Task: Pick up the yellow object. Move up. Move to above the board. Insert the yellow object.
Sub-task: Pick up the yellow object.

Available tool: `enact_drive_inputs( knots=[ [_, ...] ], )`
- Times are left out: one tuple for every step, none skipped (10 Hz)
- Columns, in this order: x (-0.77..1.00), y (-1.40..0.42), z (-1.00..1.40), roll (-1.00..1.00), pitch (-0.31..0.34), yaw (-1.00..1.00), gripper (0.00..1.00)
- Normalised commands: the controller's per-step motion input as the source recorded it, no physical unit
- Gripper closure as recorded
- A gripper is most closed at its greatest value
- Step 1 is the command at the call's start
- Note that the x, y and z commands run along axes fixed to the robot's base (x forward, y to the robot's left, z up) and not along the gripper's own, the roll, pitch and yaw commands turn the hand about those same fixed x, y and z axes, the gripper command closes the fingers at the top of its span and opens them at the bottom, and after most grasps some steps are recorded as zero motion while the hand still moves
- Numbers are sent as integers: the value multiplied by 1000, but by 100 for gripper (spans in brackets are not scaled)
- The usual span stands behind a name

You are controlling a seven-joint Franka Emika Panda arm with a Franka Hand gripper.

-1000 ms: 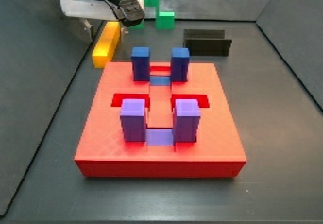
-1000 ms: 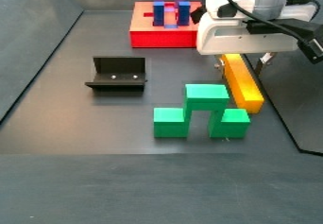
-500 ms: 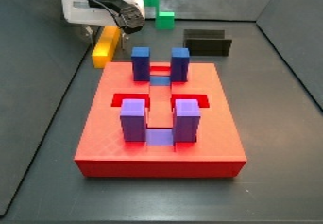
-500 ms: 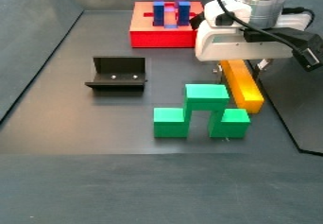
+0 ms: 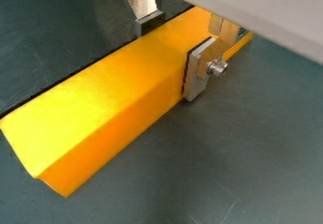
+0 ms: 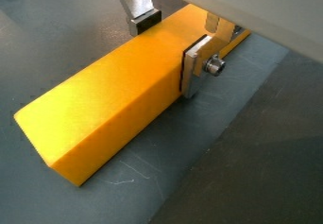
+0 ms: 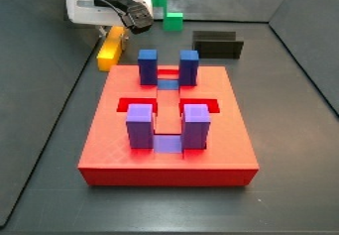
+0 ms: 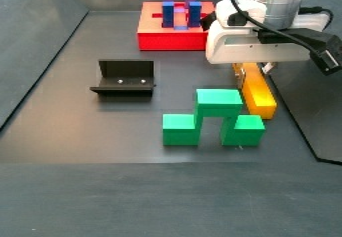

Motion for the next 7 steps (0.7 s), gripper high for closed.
enact_drive_inputs(
  knots=[
    [0,0,0,0,0,0,100],
    [0,0,0,0,0,0,100],
    [0,0,0,0,0,0,100],
    [0,0,0,0,0,0,100],
    [0,0,0,0,0,0,100],
    [0,0,0,0,0,0,100],
    [0,0,0,0,0,0,100]
  ],
)
